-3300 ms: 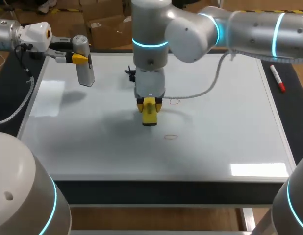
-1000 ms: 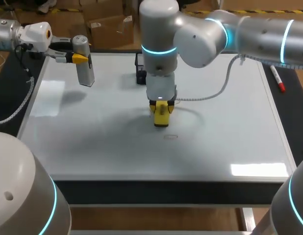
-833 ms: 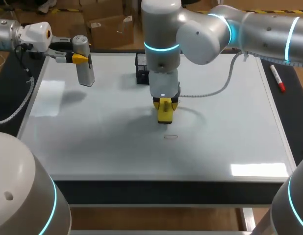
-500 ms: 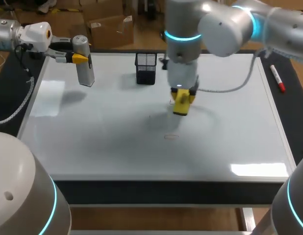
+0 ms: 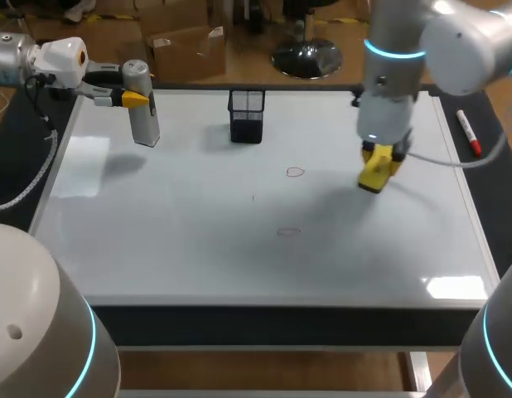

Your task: Pick up the inspection probe, press it on each red-marked spot on the whiteboard one by one, put down the probe, pick up the eraser, and wipe off all the red marks.

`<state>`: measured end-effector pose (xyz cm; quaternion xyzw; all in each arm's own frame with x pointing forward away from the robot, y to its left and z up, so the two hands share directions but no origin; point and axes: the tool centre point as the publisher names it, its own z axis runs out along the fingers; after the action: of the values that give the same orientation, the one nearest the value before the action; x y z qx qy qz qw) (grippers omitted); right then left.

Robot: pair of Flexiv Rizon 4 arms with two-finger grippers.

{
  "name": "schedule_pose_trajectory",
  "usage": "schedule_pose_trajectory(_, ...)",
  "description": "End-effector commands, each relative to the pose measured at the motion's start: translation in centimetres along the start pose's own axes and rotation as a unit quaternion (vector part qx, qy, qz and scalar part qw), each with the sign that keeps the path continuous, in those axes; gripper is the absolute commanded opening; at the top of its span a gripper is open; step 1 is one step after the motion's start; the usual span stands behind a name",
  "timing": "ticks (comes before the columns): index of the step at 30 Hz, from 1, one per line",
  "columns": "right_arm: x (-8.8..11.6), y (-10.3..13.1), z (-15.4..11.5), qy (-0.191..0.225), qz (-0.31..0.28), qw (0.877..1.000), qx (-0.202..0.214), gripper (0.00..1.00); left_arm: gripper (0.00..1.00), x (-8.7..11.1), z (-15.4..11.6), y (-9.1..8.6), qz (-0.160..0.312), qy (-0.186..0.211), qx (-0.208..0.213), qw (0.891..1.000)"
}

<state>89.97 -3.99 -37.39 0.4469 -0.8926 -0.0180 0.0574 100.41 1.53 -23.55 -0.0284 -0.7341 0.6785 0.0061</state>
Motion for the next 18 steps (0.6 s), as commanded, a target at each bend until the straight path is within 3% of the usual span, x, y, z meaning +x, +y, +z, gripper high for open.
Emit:
schedule_pose_trajectory(1, 5.4, -0.9, -0.1, -0.046, 0.018, 0.999, -0.001, 0.0, 0.0, -0.1, -0.1, -0.1, -0.001, 0.001, 0.0, 1.0)
schedule_pose_trajectory(10, 8.5, -2.0, 0.6, -0.058, 0.053, 0.997, -0.008, 0.0, 0.0, -0.1, -0.1, -0.1, -0.001, 0.001, 0.0, 1.0)
schedule_pose_trajectory(18, 8.9, -2.1, 0.7, -0.059, 0.054, 0.997, -0.009, 0.0, 0.0, -0.1, -0.1, -0.1, -0.001, 0.001, 0.0, 1.0)
